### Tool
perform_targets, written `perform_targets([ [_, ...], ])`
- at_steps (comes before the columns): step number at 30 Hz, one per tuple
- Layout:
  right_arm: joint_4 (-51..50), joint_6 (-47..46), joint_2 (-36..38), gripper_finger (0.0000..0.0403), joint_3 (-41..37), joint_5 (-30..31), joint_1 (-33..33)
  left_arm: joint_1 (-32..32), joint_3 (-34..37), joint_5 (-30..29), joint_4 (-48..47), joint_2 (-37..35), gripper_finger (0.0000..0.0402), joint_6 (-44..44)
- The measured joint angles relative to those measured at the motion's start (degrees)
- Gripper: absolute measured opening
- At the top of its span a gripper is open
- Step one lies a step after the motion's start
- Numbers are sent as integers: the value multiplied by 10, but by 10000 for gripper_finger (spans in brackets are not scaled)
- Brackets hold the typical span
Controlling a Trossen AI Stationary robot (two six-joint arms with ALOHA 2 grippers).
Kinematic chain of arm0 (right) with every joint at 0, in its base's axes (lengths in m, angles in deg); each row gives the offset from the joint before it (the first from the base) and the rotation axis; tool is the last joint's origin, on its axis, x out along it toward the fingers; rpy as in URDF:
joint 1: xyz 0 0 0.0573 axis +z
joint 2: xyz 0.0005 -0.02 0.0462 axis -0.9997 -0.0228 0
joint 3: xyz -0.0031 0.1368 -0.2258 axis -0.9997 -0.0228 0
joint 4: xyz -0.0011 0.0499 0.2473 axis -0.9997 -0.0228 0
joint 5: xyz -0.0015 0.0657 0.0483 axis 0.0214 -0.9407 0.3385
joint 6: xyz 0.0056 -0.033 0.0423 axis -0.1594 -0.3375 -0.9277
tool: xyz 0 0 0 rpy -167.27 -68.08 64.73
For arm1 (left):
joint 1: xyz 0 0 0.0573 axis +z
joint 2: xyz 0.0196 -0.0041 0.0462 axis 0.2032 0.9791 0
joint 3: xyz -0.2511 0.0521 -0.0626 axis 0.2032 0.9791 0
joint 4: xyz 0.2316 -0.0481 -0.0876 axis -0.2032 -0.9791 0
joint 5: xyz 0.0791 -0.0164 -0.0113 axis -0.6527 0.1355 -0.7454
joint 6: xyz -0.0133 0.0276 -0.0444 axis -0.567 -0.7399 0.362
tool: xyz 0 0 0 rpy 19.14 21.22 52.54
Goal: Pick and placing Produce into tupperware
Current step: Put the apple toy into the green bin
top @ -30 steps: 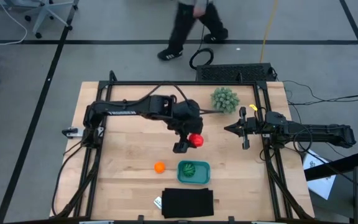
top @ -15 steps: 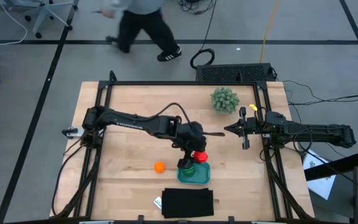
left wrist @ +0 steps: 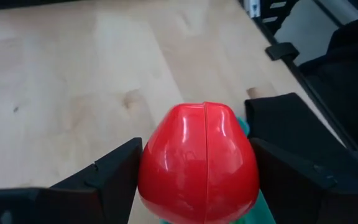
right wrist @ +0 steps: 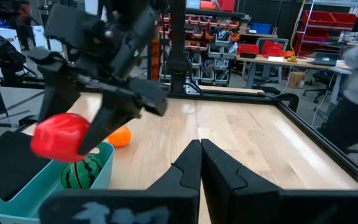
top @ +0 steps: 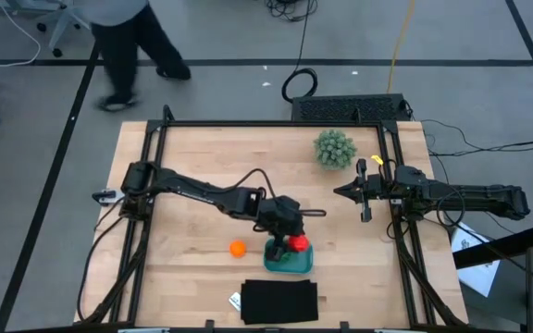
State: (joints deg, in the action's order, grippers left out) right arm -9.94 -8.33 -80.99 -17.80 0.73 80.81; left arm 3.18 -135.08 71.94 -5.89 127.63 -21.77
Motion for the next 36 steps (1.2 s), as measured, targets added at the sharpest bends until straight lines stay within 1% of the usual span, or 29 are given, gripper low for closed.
perform_targets([
  [6,0,1,0,0,0,0,0,-22,14,-8,65,0,282,-16],
  [10,0,1,0,0,0,0,0,-34,20,-42,78,0,282,-17],
  [12,0,1,0,0,0,0,0,-37,20,-68,78,0,282,-10],
  [15,0,1,0,0,0,0,0,-44,20,-113,77,5,282,18],
  [20,0,3,0,0,0,0,0,-55,20,-155,76,5,282,74],
  [25,0,3,0,0,0,0,0,-63,19,-168,83,7,282,86],
  [29,0,3,0,0,0,0,0,-69,21,-197,91,23,282,87],
  [31,-1,3,0,0,0,0,0,-70,19,-199,113,29,282,90],
  [36,-2,2,-1,0,0,0,0,-75,19,-200,110,39,282,99],
])
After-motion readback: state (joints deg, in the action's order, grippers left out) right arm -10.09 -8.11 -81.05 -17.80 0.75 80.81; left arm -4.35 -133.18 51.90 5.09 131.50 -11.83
